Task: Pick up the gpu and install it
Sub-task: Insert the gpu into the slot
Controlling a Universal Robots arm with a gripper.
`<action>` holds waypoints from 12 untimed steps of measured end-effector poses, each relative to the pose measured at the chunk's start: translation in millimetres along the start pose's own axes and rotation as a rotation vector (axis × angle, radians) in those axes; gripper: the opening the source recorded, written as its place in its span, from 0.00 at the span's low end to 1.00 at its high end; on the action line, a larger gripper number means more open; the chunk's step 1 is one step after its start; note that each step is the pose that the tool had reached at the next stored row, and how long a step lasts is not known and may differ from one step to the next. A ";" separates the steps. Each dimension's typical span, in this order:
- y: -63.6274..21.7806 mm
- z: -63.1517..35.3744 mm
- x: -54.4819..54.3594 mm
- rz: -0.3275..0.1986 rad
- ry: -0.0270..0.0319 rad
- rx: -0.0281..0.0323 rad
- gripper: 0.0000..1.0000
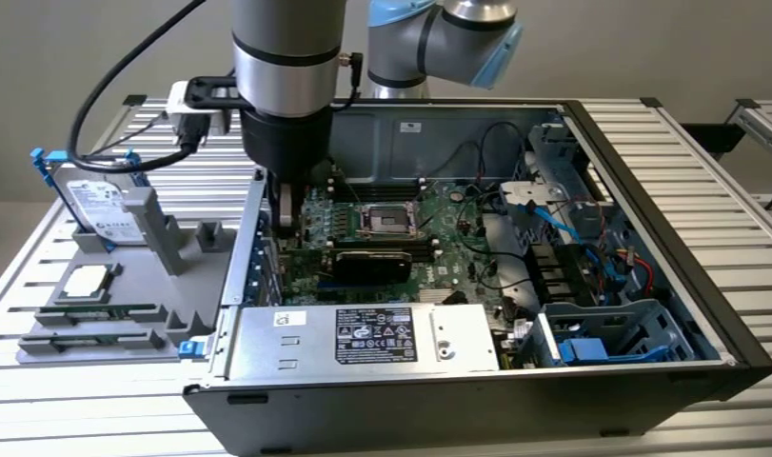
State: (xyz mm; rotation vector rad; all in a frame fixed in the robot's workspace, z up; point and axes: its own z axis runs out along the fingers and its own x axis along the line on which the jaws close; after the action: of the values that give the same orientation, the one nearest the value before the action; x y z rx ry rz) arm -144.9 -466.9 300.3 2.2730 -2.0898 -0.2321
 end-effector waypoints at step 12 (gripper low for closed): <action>0.5 -6.7 -0.5 0.001 -0.0008 -0.0065 0.11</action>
State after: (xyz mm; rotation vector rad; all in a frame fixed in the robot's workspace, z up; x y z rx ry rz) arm -144.5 -466.9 307.0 2.2686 -2.0874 -0.2394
